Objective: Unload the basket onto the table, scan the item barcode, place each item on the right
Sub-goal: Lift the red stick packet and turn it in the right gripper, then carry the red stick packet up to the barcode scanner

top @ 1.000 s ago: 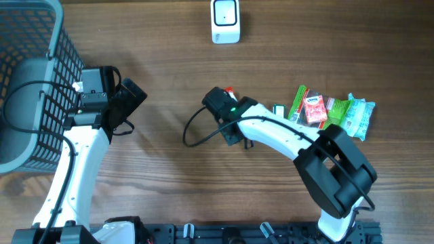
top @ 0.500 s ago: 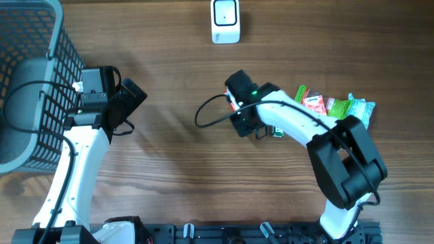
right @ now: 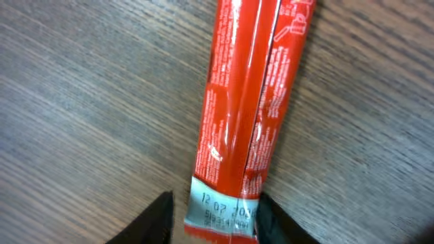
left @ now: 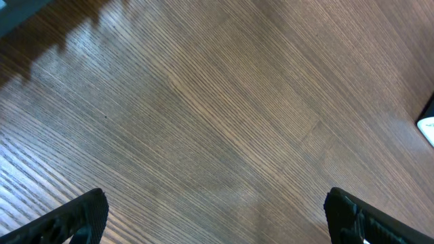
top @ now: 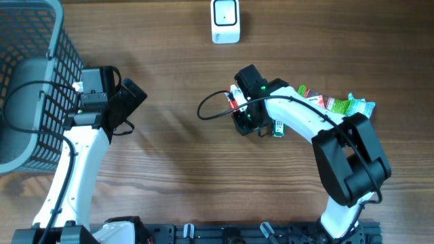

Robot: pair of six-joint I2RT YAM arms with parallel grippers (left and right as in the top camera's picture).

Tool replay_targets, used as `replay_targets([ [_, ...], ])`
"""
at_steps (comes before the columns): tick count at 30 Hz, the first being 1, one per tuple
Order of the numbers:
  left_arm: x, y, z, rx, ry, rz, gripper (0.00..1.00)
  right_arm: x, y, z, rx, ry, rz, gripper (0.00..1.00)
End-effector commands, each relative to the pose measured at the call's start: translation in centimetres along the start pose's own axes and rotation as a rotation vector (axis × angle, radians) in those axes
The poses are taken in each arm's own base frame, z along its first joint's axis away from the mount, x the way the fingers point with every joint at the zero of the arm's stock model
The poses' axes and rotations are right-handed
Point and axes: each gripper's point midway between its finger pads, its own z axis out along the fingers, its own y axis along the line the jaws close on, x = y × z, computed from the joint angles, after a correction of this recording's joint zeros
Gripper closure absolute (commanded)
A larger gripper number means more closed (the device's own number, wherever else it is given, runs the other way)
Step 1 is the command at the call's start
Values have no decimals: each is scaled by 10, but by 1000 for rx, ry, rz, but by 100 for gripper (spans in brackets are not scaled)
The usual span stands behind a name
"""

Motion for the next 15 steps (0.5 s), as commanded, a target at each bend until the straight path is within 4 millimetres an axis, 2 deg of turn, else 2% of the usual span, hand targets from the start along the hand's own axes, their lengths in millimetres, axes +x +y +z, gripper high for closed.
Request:
replay_targets([
  [1,-2,1,1,-10,-11,14,0,19,1,17,-21,49,41,54],
  [2,-2,1,1,-10,-11,14,0,22,2,18,-32,54,42,56],
  [3,-2,1,1,-10,-11,14,0,24,5,19,-49,60,43,66],
  [5,-2,1,1,-10,-11,14,0,24,7,19,-63,61,43,96],
  [9,-2,1,1,-10,-11,14,0,16,0,10,-54,43,0,96],
  [13,-2,1,1,-10,-11,14,0,-6,-7,-28,-2,-37,-28,96],
  [15,-2,1,1,-10,-11,14,0,-16,-16,-53,103,-114,-37,96],
])
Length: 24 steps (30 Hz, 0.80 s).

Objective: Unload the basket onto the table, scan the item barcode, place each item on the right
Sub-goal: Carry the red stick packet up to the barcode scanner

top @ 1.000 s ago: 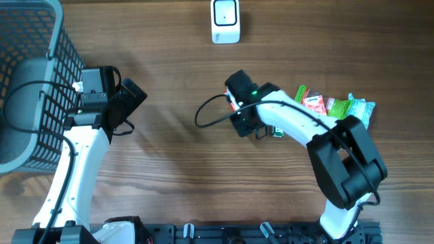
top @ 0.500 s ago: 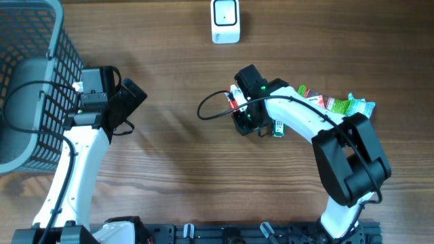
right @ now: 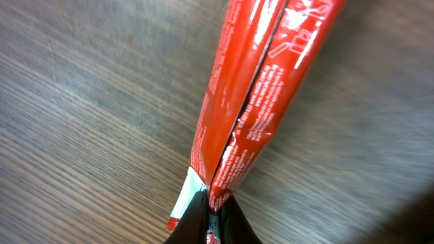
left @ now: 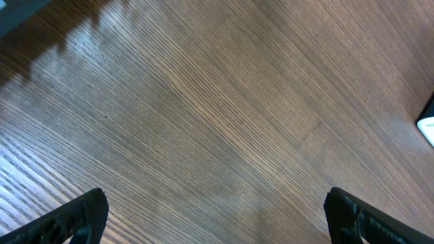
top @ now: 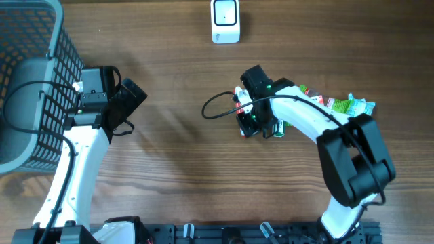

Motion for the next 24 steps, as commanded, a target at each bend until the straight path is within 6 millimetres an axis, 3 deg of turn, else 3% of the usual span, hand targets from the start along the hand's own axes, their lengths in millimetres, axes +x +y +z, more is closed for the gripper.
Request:
replay_targets([
  [1,-2,1,1,-10,-11,14,0,-29,-12,-56,173,-176,-56,96],
  [4,-2,1,1,-10,-11,14,0,-37,-20,-98,331,-288,-78,96],
  [6,-2,1,1,-10,-11,14,0,-40,-14,-111,314,-331,-77,96],
  [12,-2,1,1,-10,-11,14,0,-44,19,-111,136,-360,-146,96],
  [16,-2,1,1,-10,-11,14,0,-47,20,-121,143,-364,-147,96],
  [19,-2,1,1,-10,-11,14,0,-57,27,-156,143,-391,-149,96],
  [24,-2,1,1,-10,-11,14,0,-72,46,-243,142,-493,-174,96],
])
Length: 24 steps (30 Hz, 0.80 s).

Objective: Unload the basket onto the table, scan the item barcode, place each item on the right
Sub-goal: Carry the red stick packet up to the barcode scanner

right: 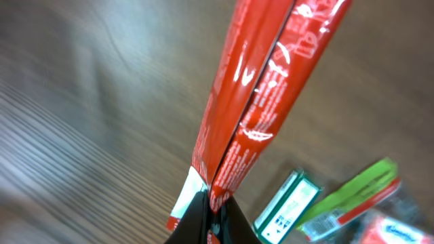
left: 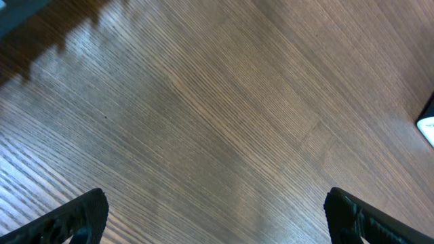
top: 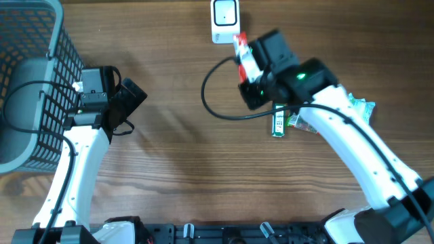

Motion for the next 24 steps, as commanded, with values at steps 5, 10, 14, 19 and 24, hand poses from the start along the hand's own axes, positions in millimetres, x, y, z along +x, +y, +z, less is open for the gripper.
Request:
replay_targets([
  [5,-2,1,1,-10,-11,14,0,-66,-9,-86,71,-181,-51,96],
  [10,-2,1,1,-10,-11,14,0,-100,-39,-95,247,-191,-81,96],
  [14,-2,1,1,-10,-11,14,0,-111,-63,-41,383,-95,-151,96],
  [19,-2,1,1,-10,-11,14,0,-111,-101,39,604,73,-280,96],
  [24,-2,1,1,-10,-11,14,0,-126,-121,107,737,118,-429,96],
])
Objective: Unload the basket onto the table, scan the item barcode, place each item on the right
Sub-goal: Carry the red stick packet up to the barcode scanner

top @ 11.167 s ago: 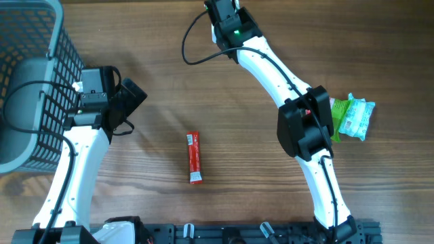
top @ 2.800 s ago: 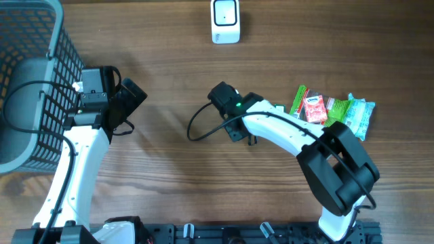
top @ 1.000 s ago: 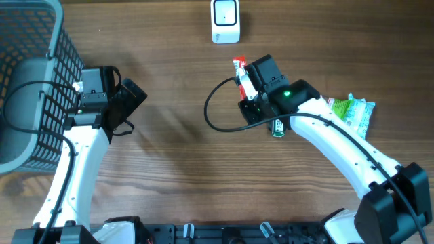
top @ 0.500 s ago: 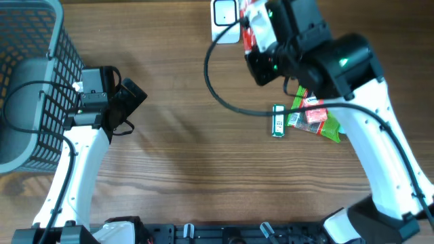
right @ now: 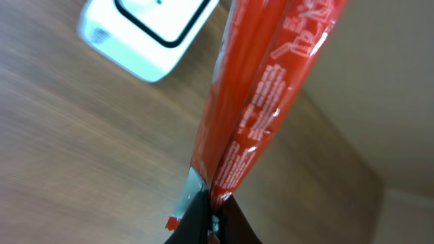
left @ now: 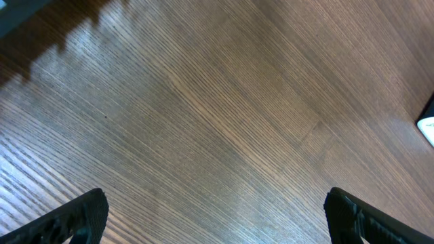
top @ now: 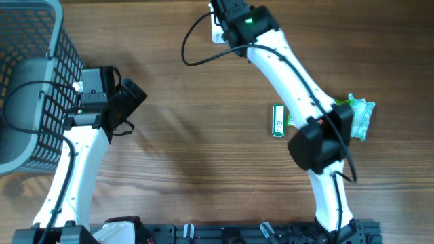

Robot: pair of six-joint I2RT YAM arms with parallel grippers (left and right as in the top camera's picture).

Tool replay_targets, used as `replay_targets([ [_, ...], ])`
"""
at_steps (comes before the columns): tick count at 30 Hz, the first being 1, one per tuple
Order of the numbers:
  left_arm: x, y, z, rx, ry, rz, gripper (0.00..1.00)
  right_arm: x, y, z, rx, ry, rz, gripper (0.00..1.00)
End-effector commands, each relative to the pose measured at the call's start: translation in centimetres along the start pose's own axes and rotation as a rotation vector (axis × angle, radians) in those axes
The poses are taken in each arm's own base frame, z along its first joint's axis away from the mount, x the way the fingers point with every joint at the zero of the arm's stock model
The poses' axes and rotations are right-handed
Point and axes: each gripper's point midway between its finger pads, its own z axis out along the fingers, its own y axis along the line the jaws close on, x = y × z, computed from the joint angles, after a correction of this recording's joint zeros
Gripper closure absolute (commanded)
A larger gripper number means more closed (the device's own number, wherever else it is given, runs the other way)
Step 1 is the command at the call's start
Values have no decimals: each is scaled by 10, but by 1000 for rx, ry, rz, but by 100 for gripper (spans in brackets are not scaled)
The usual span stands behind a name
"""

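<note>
The item is a long red packet (right: 258, 102), pinched at its lower end by my right gripper (right: 215, 218), which is shut on it. In the right wrist view the packet hangs over the far table edge, just right of the white scanner (right: 146, 34). Seen from overhead, my right gripper (top: 229, 17) is at the far edge on top of the scanner (top: 216, 36); only a sliver of the scanner shows and the packet is hidden. My left gripper (left: 217, 224) stands open over bare wood at the left, nothing between its fingers (left: 76, 217).
A grey mesh basket (top: 27, 81) fills the far left corner. A small green box (top: 277, 120) and a heap of green packets (top: 354, 114) lie on the right. A black cable (top: 193, 47) loops beside the right arm.
My right gripper has moved with the red packet from just below and right of the scanner to over it at the table's far edge. The left arm has not moved.
My right gripper was open around the end of the red packet lying by the heap on the right. Then it was shut on the packet, then held it in the air near the scanner, and now holds it beside the scanner. The left arm stayed still.
</note>
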Motion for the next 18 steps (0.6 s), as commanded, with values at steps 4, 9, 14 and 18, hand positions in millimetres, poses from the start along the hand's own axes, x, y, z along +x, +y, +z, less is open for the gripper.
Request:
replay_targets([
  [4,-2,1,1,-10,-11,14,0,-14,-5,55,226,39,-262,96],
  [9,-2,1,1,-10,-11,14,0,-23,4,77,259,21,-310,96],
  [14,-2,1,1,-10,-11,14,0,-17,13,96,278,58,-393,96],
  [18,-2,1,1,-10,-11,14,0,-5,19,119,277,100,-408,96],
])
